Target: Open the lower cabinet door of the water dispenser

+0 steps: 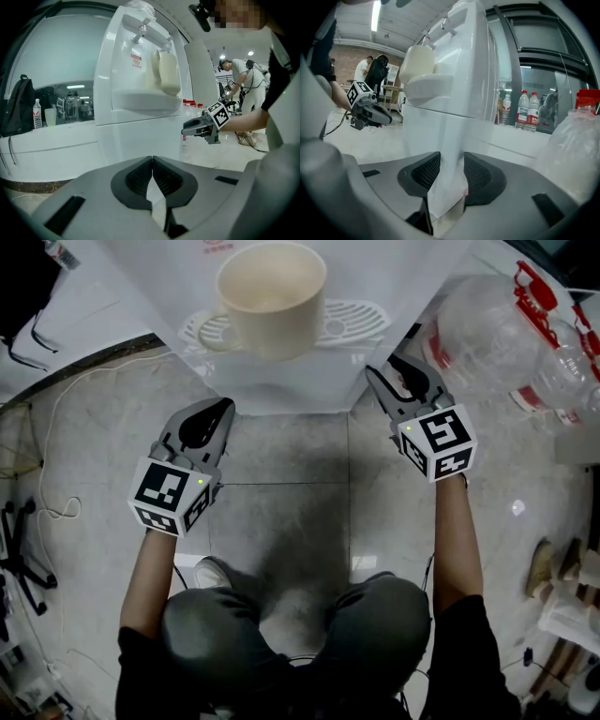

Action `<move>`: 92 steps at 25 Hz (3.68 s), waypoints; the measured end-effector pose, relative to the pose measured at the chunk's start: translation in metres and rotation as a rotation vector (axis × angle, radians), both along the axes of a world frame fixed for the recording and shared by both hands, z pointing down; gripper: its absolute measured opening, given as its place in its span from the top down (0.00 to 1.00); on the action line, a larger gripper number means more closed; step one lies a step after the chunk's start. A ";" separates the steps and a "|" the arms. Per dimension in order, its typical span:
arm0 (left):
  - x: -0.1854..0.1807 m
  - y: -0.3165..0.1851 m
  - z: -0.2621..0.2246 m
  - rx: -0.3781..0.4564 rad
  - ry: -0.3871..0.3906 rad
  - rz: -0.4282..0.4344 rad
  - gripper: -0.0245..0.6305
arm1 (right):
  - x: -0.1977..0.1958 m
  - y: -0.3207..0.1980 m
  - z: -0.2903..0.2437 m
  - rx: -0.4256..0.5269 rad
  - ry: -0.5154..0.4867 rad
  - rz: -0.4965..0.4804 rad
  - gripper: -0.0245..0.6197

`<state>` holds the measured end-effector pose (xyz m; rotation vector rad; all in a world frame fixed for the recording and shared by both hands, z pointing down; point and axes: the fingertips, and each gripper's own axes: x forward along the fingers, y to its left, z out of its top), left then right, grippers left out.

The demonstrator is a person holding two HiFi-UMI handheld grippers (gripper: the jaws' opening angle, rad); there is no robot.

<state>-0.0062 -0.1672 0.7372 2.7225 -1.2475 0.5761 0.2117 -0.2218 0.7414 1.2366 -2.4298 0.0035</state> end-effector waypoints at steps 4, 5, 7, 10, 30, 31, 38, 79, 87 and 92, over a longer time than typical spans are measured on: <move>-0.005 0.001 0.002 -0.009 0.000 -0.008 0.94 | 0.000 -0.002 -0.001 0.008 0.015 -0.035 0.70; -0.007 0.001 0.003 -0.011 0.000 -0.010 0.94 | 0.000 -0.002 0.000 0.009 0.019 -0.039 0.69; -0.007 0.001 0.004 -0.016 0.002 -0.008 0.94 | 0.001 -0.002 -0.001 0.002 0.017 -0.039 0.70; -0.002 0.001 0.005 -0.020 0.001 0.008 0.94 | 0.002 -0.001 -0.002 -0.008 0.007 -0.035 0.73; -0.005 0.010 0.012 -0.047 -0.030 0.018 0.94 | -0.013 -0.006 -0.024 0.026 -0.122 -0.082 0.48; -0.004 0.011 0.013 -0.050 -0.033 0.023 0.94 | -0.014 -0.008 -0.023 0.028 -0.105 -0.057 0.48; 0.006 0.012 0.018 -0.066 -0.042 0.063 0.94 | -0.009 -0.001 -0.024 0.047 -0.101 0.021 0.59; 0.002 0.056 -0.027 -0.377 0.039 -0.112 0.94 | -0.020 0.075 -0.031 -0.247 -0.082 0.211 0.67; -0.017 0.078 -0.025 -0.455 0.082 -0.201 0.94 | -0.025 0.089 -0.029 -0.318 -0.077 0.239 0.68; -0.027 0.088 -0.026 -0.477 0.082 -0.208 0.94 | -0.028 0.095 -0.029 -0.344 -0.058 0.263 0.67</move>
